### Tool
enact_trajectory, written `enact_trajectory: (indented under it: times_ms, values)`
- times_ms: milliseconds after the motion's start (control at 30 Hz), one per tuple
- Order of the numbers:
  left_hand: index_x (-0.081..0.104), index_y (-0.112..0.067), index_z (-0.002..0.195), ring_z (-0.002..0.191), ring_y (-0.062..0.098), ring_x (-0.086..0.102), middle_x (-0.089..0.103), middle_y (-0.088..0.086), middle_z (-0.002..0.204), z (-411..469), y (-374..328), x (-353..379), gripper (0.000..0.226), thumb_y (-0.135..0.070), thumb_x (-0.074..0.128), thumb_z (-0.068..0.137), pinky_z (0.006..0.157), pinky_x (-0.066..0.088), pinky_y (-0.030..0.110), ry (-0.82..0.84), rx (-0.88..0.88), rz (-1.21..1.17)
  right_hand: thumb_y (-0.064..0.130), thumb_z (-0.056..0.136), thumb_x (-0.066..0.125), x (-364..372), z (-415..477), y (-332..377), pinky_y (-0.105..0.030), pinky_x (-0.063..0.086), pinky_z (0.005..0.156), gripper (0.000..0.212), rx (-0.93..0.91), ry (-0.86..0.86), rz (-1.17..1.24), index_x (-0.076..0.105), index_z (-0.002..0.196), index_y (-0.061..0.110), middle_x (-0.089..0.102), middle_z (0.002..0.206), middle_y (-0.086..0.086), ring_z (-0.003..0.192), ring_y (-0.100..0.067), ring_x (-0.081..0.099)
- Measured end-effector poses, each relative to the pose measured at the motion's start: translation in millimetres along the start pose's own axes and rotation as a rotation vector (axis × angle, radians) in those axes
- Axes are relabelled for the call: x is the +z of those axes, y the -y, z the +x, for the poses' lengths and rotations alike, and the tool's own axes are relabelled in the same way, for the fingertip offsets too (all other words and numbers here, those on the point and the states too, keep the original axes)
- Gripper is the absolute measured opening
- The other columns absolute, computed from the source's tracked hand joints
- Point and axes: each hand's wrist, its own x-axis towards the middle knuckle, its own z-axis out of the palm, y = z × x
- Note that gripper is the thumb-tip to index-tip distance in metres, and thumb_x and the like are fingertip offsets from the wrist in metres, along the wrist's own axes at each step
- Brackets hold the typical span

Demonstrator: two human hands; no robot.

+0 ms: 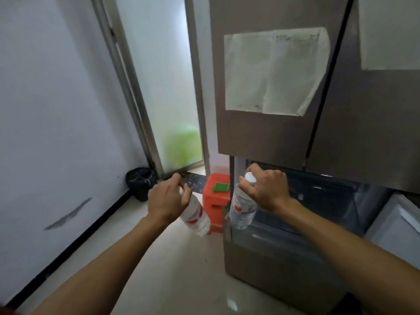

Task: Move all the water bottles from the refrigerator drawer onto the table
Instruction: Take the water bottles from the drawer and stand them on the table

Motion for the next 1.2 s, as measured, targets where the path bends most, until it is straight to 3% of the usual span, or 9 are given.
enact_trajectory:
  times_ms: [100, 200, 267, 400, 500, 633, 967, 1067, 1200]
  values:
    - [0.053, -0.016, 0.072, 0.052, 0.027, 0.054, 0.061, 0.006, 0.061, -38, 52, -34, 0.022, -0.035, 0.050, 0.082, 0.049, 0.041, 0.029, 0.057, -0.045, 0.108, 0.055, 0.083, 0.040, 24, -3, 59, -0.026, 0.040, 0.042, 0.045, -0.071, 0.068, 0.067, 0.060, 0.077, 0.015, 0.058, 0.054, -0.005, 0.041, -0.021, 0.047]
    - [0.055, -0.017, 0.074, 0.052, 0.020, 0.052, 0.060, 0.002, 0.062, -91, 118, -81, 0.021, -0.035, 0.052, 0.083, 0.050, 0.047, 0.030, 0.099, -0.134, 0.189, 0.053, 0.081, 0.039, 48, -11, 141, -0.021, 0.028, 0.041, 0.043, -0.155, 0.114, 0.116, 0.058, 0.072, 0.015, 0.051, 0.047, -0.004, 0.038, -0.024, 0.043]
    - [0.055, -0.017, 0.073, 0.050, 0.017, 0.050, 0.057, -0.001, 0.061, -129, 162, -114, 0.019, -0.032, 0.056, 0.084, 0.048, 0.042, 0.027, 0.107, -0.199, 0.219, 0.053, 0.080, 0.039, 68, -20, 200, -0.021, 0.024, 0.042, 0.043, -0.211, 0.164, 0.153, 0.059, 0.073, 0.016, 0.050, 0.045, -0.004, 0.037, -0.023, 0.043]
    - [0.054, -0.019, 0.076, 0.050, 0.015, 0.049, 0.053, -0.005, 0.060, -200, 245, -182, 0.018, -0.034, 0.053, 0.086, 0.046, 0.038, 0.023, 0.165, -0.303, 0.330, 0.058, 0.081, 0.033, 110, -49, 319, -0.032, 0.044, 0.052, 0.053, -0.299, 0.295, 0.250, 0.063, 0.090, 0.016, 0.067, 0.064, -0.011, 0.054, -0.030, 0.060]
    - [0.054, -0.020, 0.079, 0.054, 0.013, 0.046, 0.058, -0.003, 0.066, -246, 297, -231, 0.017, -0.034, 0.050, 0.087, 0.045, 0.026, 0.020, 0.200, -0.384, 0.410, 0.054, 0.089, 0.043, 132, -70, 408, -0.025, 0.037, 0.050, 0.043, -0.383, 0.375, 0.315, 0.060, 0.094, 0.015, 0.068, 0.071, -0.007, 0.054, -0.021, 0.054]
    - [0.050, -0.024, 0.077, 0.056, 0.012, 0.053, 0.058, -0.006, 0.069, -304, 359, -284, 0.018, -0.037, 0.047, 0.089, 0.054, 0.045, 0.025, 0.238, -0.538, 0.458, 0.054, 0.090, 0.047, 156, -89, 514, -0.025, 0.047, 0.054, 0.036, -0.463, 0.491, 0.392, 0.056, 0.096, 0.019, 0.061, 0.070, 0.003, 0.056, -0.015, 0.056]
    - [0.046, -0.023, 0.077, 0.063, 0.020, 0.058, 0.062, -0.002, 0.071, -415, 503, -366, 0.022, -0.042, 0.045, 0.087, 0.056, 0.044, 0.033, 0.215, -0.899, 0.577, 0.063, 0.090, 0.037, 233, -99, 743, -0.024, 0.046, 0.051, 0.042, -0.801, 0.609, 0.509, 0.050, 0.088, 0.023, 0.054, 0.061, 0.007, 0.050, -0.008, 0.051]
    - [0.044, -0.025, 0.077, 0.061, 0.016, 0.055, 0.058, -0.005, 0.070, -426, 548, -387, 0.021, -0.043, 0.046, 0.088, 0.055, 0.040, 0.030, 0.215, -0.985, 0.589, 0.058, 0.093, 0.040, 257, -93, 806, -0.018, 0.030, 0.045, 0.037, -0.886, 0.625, 0.558, 0.045, 0.083, 0.023, 0.042, 0.057, 0.010, 0.046, -0.005, 0.040]
    - [0.044, -0.026, 0.080, 0.062, 0.013, 0.056, 0.059, -0.006, 0.071, -438, 598, -416, 0.020, -0.043, 0.045, 0.090, 0.058, 0.044, 0.029, 0.178, -1.094, 0.583, 0.062, 0.092, 0.034, 285, -82, 890, -0.016, 0.022, 0.043, 0.042, -0.978, 0.635, 0.625, 0.051, 0.089, 0.023, 0.044, 0.058, 0.009, 0.045, -0.005, 0.037]
